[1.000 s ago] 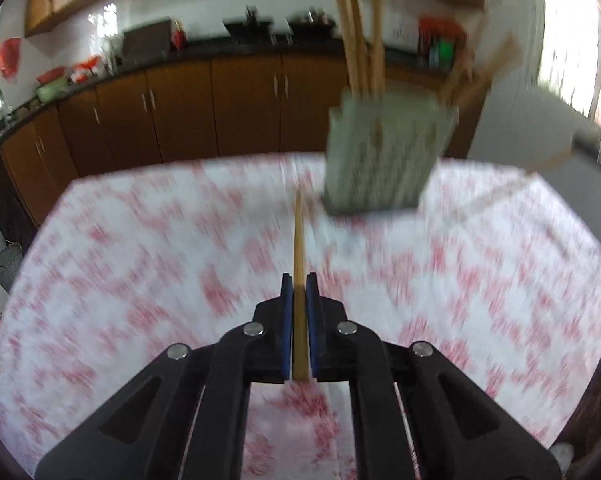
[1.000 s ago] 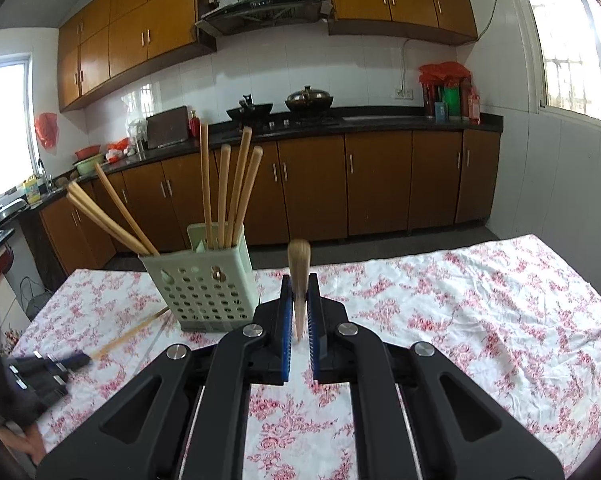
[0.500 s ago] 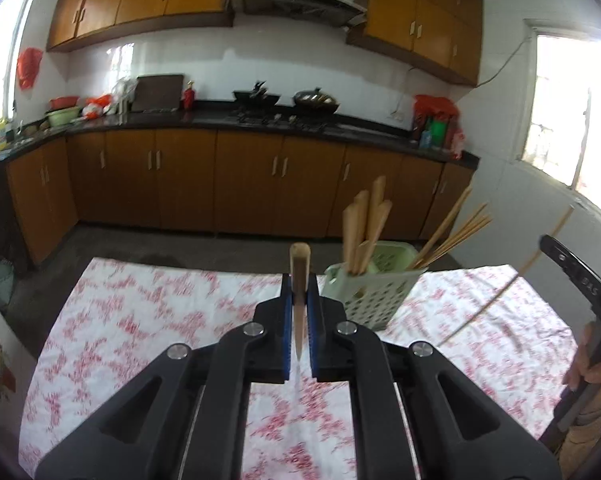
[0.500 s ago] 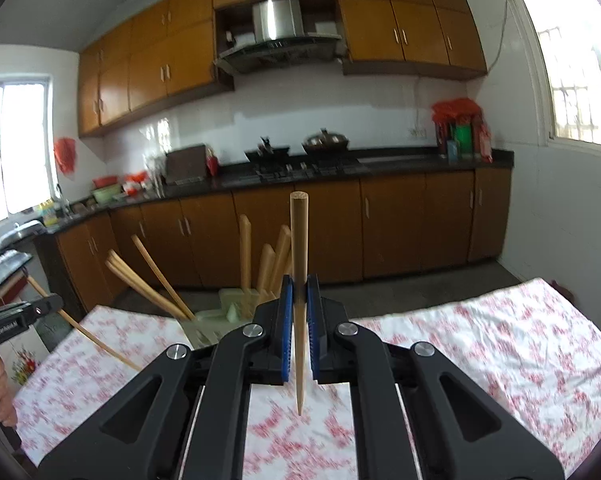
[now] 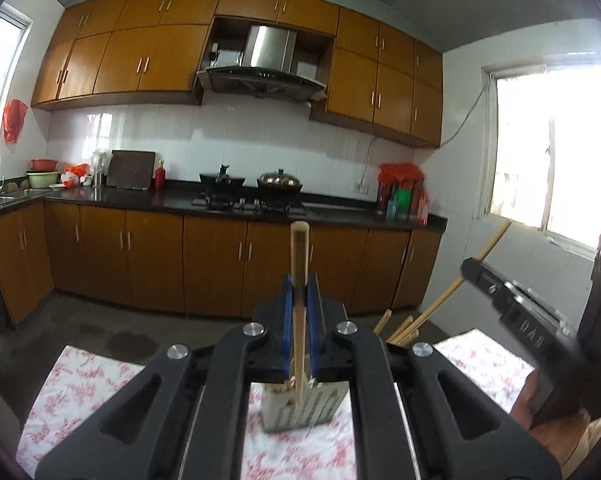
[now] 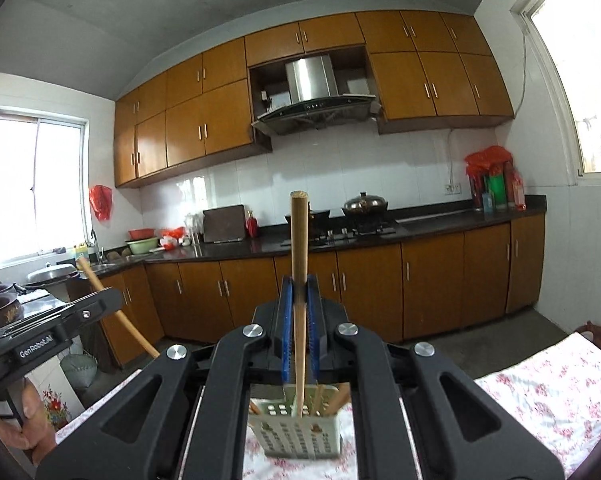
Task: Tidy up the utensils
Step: 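Lift both held chopsticks upright and carry them above the green holder, then lower the chopsticks into the green holder and open both grippers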
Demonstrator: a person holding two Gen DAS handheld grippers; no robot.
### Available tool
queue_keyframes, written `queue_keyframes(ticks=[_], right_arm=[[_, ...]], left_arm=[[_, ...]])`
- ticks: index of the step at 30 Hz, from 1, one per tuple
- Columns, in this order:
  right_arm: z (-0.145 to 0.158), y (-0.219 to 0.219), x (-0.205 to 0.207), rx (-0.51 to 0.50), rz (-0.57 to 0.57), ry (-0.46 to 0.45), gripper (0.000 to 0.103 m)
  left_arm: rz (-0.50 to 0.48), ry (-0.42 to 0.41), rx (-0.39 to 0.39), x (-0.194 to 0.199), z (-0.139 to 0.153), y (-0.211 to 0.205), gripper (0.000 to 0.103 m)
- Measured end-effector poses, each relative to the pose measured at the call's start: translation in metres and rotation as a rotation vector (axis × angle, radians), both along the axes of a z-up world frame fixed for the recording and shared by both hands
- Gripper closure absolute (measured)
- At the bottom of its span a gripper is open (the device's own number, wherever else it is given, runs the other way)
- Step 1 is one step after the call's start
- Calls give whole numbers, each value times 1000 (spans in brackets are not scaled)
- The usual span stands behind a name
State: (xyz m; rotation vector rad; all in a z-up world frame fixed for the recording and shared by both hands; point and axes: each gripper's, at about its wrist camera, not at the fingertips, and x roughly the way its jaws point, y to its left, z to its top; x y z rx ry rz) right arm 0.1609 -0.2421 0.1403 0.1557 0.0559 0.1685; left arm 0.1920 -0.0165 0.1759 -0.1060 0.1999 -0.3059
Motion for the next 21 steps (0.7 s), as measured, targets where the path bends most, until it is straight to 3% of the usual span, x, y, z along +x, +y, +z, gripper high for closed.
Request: queue_keyframes(ticks=[10,19,21], right_arm=[[-16,6,31,-6,-27,-5,95],[-40,8,51,-23,-30,86,94],[-40,7,49,-26,-30,91,87]], left_arm=[[61,-73,-23,34,-2,-21,95],[57,32,-7,74,-48,-28,94],[57,37,-14,73,-51,-25,87]])
